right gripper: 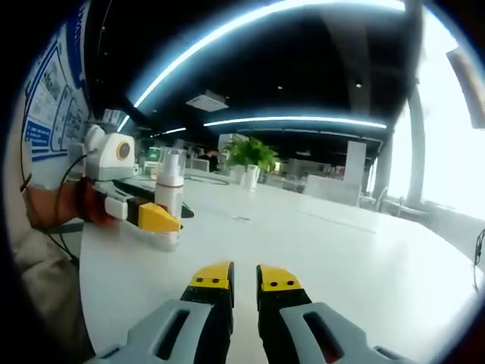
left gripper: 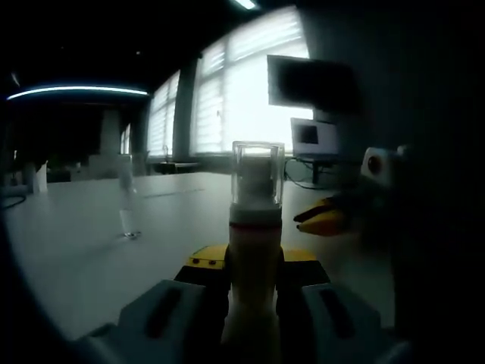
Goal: Clamp pump bottle remove cover press pump head put on cover
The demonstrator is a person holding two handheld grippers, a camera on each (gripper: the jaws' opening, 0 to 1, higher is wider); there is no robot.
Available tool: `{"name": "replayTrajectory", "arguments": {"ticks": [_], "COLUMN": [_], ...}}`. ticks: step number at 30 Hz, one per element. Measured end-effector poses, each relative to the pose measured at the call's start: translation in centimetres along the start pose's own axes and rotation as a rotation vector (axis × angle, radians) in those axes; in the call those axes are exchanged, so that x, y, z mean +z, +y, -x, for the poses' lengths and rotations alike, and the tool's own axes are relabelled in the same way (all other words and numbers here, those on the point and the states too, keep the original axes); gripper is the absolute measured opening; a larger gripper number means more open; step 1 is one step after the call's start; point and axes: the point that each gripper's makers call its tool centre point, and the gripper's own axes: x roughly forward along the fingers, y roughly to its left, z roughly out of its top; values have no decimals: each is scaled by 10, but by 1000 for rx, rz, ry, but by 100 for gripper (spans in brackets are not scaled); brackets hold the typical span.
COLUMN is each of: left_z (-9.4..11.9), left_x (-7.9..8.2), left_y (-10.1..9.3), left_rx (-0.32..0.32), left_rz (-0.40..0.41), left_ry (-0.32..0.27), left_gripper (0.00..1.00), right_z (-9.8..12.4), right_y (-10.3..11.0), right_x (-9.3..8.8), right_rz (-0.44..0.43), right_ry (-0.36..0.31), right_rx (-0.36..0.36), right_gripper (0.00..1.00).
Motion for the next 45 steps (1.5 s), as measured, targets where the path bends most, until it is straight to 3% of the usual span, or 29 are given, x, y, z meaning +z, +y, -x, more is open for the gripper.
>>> {"name": "replayTrajectory", "arguments": {"ticks": [13,22,28,32,45], "left_z": [1,2,1,1,0], "left_x": [0,0,0,0,0], "left_y": [2,1,1,0,2], "left_rx": [6,6,7,8,11], "left_rz": [2,3,3,2,1], "left_ry": [-3,-3,-3,-3,-2], "left_gripper": [14,14,14,14,14], "right_z": [0,7,8,7,5], "right_y": [-5,2,15,26,43], "right_x": [0,23,43,53,72], "right_rz": [-7,-26,-26,-74,-83], "right_ry": [20,-30,-60,-63,-82], "right_rx": [-44,-57,-26,1,39], "right_gripper": [7,7,7,8,11]}}
